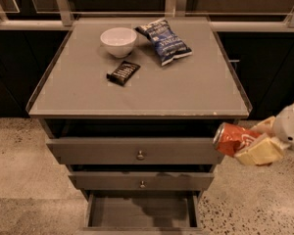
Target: Place coke can into bottom drawer
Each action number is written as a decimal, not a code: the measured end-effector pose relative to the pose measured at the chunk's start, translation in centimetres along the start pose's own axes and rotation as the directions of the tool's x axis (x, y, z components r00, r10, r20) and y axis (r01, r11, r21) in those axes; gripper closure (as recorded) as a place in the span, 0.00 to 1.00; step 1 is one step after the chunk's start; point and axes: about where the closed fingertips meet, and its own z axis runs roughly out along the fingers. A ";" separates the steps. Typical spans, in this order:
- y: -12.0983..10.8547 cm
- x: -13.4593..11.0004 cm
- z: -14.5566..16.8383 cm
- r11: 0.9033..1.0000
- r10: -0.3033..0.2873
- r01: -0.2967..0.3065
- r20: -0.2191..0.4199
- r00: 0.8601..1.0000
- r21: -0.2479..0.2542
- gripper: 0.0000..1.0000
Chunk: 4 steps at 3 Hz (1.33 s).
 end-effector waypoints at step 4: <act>2.5 10.4 9.8 0.957 0.270 -0.274 -0.052 0.961 -0.091 1.00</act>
Offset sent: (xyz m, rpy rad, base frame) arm -0.0270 -0.0103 -0.0543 0.0411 0.0604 -0.0933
